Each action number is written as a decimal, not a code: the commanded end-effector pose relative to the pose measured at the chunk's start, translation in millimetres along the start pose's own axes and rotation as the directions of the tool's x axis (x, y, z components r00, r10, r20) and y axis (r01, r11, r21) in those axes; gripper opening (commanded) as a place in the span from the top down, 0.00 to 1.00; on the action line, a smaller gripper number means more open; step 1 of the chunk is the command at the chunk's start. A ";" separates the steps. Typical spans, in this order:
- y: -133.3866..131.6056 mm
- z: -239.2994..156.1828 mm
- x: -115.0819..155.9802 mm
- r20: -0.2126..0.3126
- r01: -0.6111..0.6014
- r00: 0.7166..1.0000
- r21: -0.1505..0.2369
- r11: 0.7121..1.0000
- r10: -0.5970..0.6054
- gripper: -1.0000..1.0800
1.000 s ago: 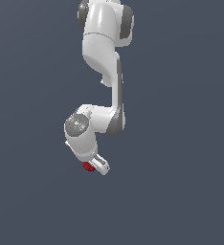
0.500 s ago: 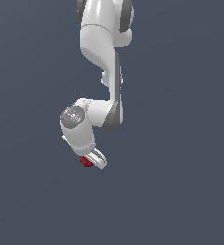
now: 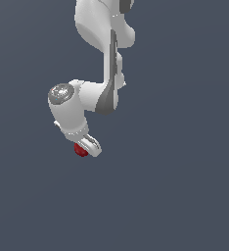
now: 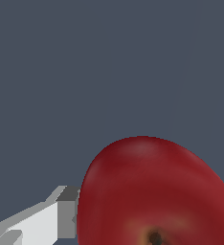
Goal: Pick up the object and move it to a goal position.
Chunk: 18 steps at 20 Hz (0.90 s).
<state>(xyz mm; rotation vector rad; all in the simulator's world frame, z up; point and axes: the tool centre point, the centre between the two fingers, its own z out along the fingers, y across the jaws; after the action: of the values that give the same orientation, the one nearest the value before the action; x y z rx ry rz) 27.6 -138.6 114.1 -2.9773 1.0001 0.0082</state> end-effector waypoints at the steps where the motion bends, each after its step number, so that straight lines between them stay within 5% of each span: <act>1: 17.6 -19.5 -5.1 -0.003 -0.001 1.000 0.002 1.000 0.001 1.00; 18: 133.3 -138.6 -40.6 -0.004 -0.001 1.000 0.003 1.000 0.001 1.00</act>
<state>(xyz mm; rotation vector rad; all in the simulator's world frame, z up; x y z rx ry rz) -78.1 -215.7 243.3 -2.9746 1.0022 0.0046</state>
